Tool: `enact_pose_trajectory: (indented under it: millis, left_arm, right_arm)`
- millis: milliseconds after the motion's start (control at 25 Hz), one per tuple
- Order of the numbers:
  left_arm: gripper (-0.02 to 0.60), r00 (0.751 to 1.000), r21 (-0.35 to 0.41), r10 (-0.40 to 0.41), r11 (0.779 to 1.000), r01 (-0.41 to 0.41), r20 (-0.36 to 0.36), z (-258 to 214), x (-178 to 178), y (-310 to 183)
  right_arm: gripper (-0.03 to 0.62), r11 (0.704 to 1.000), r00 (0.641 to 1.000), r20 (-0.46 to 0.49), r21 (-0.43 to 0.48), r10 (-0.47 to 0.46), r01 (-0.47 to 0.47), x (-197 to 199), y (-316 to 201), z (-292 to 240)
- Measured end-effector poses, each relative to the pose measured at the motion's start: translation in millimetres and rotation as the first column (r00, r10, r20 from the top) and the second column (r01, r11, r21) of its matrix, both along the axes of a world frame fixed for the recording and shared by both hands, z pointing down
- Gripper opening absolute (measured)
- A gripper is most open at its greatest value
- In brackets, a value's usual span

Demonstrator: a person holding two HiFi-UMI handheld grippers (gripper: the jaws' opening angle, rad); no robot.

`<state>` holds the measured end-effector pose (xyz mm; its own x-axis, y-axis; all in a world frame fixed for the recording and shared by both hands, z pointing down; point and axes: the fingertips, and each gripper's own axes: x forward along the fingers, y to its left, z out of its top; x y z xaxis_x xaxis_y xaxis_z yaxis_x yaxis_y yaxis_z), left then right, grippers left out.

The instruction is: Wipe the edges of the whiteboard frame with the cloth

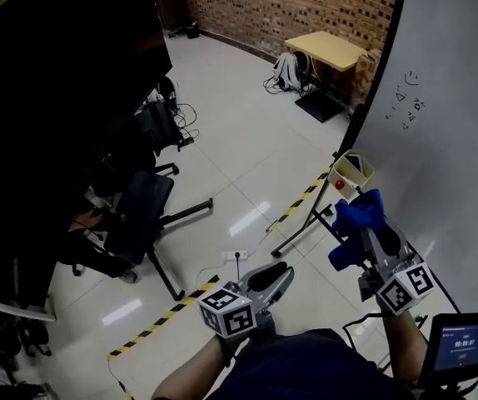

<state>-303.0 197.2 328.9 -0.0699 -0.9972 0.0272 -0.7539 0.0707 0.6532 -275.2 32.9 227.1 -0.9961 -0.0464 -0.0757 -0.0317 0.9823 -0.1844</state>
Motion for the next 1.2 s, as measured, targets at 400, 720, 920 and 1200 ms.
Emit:
enact_pose_trajectory:
  millis: [400, 720, 920, 1200]
  left_arm:
    - [0.095, 0.98, 0.009, -0.051, 0.999, 0.05, 0.192, -49.3, -14.9, -41.6]
    - [0.095, 0.862, 0.171, -0.075, 0.985, -0.014, 0.502, -200.9, -33.8, -136.2]
    - [0.095, 0.768, 0.282, -0.146, 0.958, -0.048, 0.624, -291.9, -35.9, -166.2]
    - [0.095, 0.7, 0.372, -0.228, 0.926, -0.059, 0.677, -378.9, -77.6, -190.6]
  right_arm:
    - [0.1, 0.989, 0.993, 0.086, 0.125, -0.084, 0.073, -11.0, -48.9, -59.3]
    - [0.1, 0.913, 0.987, 0.142, 0.407, -0.077, 0.013, -24.6, -93.7, -176.7]
    - [0.1, 0.834, 0.985, 0.159, 0.552, -0.07, -0.03, -25.9, -111.2, -254.5]
    - [0.098, 0.633, 0.986, 0.16, 0.76, 0.036, -0.146, -67.0, -130.5, -374.2]
